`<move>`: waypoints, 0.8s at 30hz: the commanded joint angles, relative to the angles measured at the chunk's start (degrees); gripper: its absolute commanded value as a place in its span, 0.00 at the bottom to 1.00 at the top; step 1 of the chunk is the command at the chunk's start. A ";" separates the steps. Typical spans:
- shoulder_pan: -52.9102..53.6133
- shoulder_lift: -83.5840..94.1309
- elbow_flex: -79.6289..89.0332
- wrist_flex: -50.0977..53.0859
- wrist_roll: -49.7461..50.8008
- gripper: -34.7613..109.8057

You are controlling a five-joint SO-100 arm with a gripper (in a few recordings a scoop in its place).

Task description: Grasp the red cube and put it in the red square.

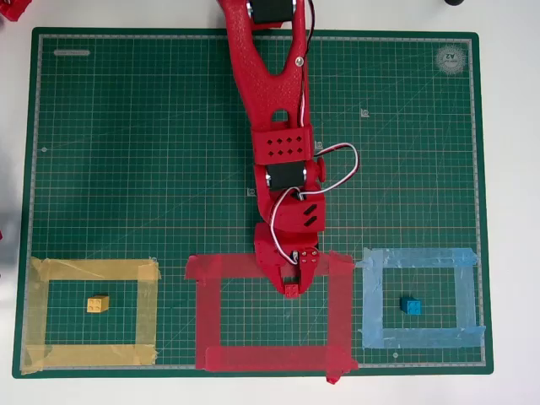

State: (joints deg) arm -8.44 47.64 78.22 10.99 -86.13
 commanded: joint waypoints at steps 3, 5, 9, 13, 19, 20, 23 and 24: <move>-0.62 6.50 1.14 -0.88 -0.97 0.23; -0.35 6.50 1.76 -3.16 -0.97 0.23; 0.18 6.68 2.81 -7.21 -0.88 0.26; 0.53 6.94 2.90 -7.73 -0.79 0.27; 0.97 7.65 3.08 -7.91 -0.88 0.31; 1.05 7.65 3.25 -8.44 -0.79 0.31; 1.23 7.73 4.48 -11.16 -0.88 0.31; 1.32 7.73 4.66 -11.25 -0.88 0.31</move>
State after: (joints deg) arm -7.38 48.69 81.83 2.29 -86.40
